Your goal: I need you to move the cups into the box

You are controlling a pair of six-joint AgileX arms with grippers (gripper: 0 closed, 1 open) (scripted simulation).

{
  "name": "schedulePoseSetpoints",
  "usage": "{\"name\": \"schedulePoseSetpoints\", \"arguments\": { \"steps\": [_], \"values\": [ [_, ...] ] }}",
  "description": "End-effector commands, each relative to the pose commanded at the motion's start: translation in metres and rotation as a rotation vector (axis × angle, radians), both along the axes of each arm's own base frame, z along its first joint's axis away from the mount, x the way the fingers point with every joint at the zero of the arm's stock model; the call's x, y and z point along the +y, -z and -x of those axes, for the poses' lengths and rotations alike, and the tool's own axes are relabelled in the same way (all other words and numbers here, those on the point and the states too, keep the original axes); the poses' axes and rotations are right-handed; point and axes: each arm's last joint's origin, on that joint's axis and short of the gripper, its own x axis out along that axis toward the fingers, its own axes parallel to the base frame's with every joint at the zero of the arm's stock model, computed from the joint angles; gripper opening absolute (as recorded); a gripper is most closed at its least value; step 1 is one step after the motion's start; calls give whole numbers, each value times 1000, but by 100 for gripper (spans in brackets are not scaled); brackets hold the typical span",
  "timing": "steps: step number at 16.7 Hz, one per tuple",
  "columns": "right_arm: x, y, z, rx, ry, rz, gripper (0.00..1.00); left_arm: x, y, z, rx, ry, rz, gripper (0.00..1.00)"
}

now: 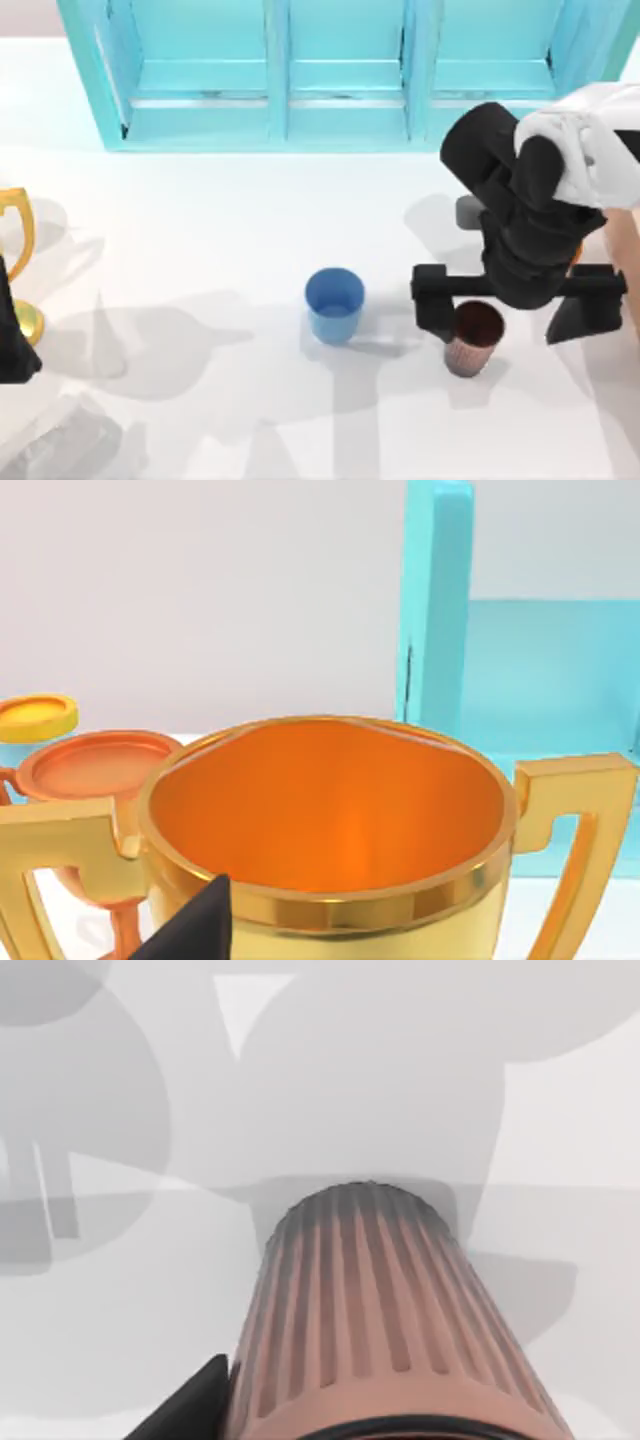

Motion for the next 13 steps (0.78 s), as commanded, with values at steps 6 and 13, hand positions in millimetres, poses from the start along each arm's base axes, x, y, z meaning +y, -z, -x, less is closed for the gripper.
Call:
{"name": "schedulePoseSetpoints", "arguments": {
  "steps": [6,13],
  "values": [
    [0,0,0,0,0,0,55,0,0,0,0,0,0,100],
    [0,0,0,0,0,0,2,0,0,0,0,0,0,100]
  ]
}}
